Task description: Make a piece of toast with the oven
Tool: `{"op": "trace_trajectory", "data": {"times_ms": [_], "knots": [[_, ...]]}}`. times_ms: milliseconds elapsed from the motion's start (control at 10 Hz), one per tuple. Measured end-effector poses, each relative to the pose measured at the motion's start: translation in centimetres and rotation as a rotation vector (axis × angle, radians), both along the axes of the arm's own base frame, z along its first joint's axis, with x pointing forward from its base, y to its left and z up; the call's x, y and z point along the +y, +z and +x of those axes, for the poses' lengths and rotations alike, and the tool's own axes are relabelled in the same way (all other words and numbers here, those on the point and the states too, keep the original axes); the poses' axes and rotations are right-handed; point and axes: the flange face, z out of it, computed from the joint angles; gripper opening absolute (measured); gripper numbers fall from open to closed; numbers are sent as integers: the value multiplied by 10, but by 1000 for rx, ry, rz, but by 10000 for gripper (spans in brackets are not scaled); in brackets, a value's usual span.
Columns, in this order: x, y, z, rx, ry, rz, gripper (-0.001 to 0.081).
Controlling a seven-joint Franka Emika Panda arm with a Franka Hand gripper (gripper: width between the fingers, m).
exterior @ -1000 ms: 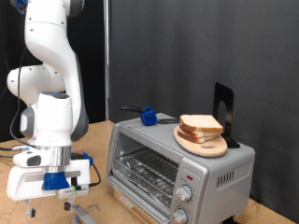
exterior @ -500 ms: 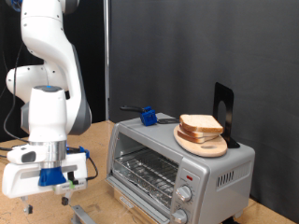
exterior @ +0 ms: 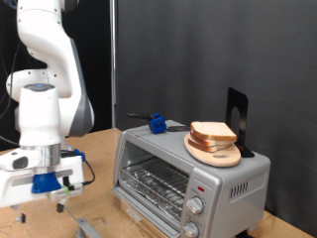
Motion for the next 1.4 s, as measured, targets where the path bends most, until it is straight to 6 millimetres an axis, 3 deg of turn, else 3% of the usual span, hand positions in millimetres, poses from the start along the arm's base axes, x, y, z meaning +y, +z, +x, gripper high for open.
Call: {"op": "trace_trajectory", "data": {"times_ms": [300, 500, 900, 1200, 1400], "knots": [[-37, 30, 0, 8, -1, 119, 682], [-43, 62, 4, -3, 4, 198, 682], [-33, 124, 2, -31, 21, 287, 682], [-25, 131, -3, -14, 37, 316, 682], [-3, 151, -1, 24, 127, 372, 682]]}}
